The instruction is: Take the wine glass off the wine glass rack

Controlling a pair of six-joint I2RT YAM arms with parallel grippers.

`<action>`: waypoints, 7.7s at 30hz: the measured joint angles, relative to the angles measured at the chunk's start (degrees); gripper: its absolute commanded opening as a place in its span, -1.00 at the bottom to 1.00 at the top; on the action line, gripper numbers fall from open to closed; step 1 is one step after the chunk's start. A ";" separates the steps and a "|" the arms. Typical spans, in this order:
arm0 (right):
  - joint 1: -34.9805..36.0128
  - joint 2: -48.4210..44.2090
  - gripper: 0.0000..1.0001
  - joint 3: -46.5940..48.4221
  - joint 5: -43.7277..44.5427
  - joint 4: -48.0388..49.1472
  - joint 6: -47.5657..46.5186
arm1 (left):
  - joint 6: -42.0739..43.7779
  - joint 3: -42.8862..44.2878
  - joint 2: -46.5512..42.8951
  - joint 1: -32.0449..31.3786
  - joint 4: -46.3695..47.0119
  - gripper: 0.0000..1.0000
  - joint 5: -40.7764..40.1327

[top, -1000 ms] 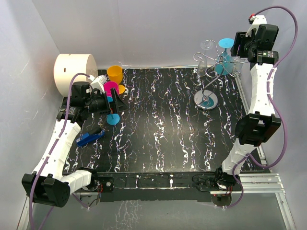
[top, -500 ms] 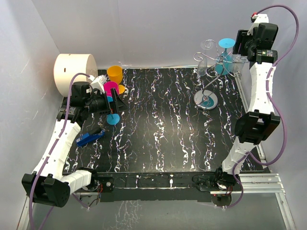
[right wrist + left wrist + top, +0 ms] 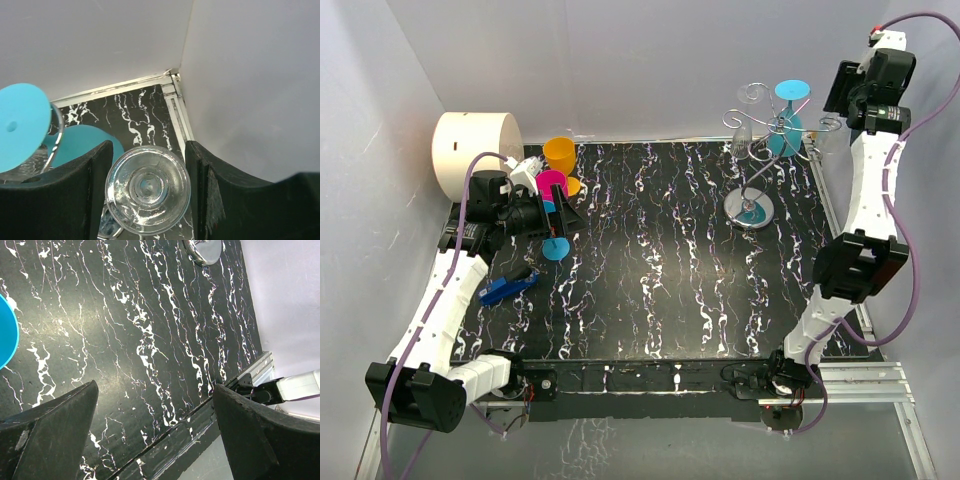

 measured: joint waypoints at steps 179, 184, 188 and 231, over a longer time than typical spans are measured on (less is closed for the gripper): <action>9.92 -50.31 0.97 -76.85 -35.78 11.67 22.67 | 11.37 72.63 74.23 -14.14 -19.78 -0.34 -42.75; 9.92 -52.48 0.97 -75.84 -33.57 8.35 21.73 | 11.56 73.42 73.90 -14.14 -19.67 -0.08 -41.64; 9.92 -55.45 0.97 -74.38 -29.35 4.52 19.85 | 11.58 73.42 72.98 -14.14 -19.78 0.07 -40.02; 17.16 -9.66 0.97 2.86 -7.02 -10.71 10.88 | -1.90 5.38 -3.91 -14.14 -1.73 0.77 -4.24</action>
